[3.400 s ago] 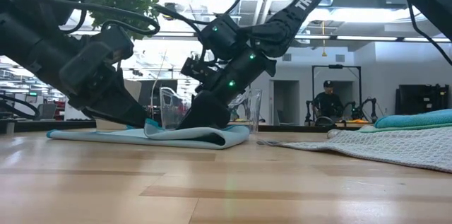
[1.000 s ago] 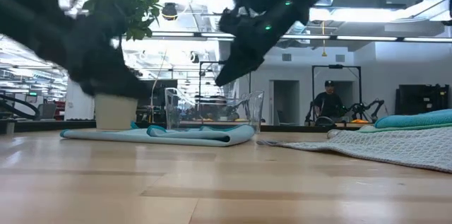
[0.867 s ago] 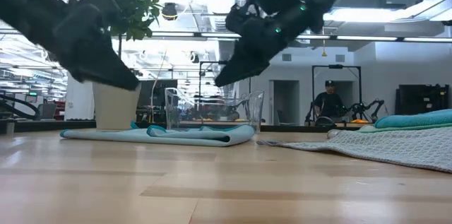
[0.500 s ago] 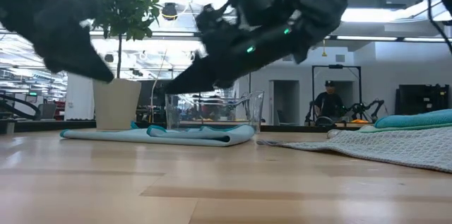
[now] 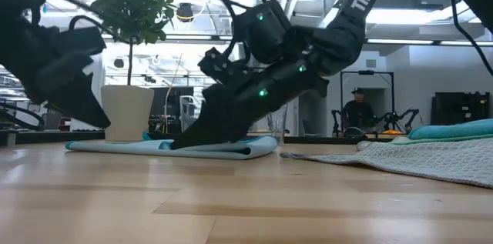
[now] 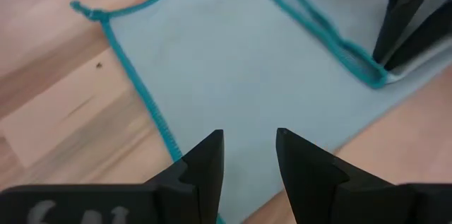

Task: Fold microfiber towels
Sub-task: Fold the light blue microfiber cloth

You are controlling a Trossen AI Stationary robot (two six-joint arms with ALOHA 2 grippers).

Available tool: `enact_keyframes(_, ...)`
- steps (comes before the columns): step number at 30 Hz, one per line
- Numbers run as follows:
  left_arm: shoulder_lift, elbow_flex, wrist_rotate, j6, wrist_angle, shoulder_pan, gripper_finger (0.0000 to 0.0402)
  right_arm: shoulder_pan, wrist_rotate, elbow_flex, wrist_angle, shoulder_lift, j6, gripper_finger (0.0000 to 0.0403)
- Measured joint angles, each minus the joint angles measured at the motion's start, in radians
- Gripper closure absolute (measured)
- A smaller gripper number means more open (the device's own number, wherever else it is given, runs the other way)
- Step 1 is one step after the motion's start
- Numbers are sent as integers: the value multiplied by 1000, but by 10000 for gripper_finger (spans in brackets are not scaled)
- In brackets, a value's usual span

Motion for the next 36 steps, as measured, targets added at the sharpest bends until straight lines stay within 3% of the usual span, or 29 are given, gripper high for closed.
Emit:
enact_keyframes(9,34,0,-16,-153,-27,-1,278,1,1,4,15,18,19,344)
enact_keyframes(13,-11,0,-7,-297,-155,-6,278,1,1,3,12,18,19,344)
enact_keyframes(18,-38,0,82,-483,-333,-24,259,1,1,3,12,18,19,344)
enact_keyframes(25,-7,-3,-4,-650,-288,-97,236,1,0,2,13,19,19,344)
enact_keyframes(29,73,-31,36,-660,-196,-109,240,1,0,2,16,19,19,344)
enact_keyframes(36,190,-32,-44,-665,-93,-141,241,1,-2,1,16,19,20,344)
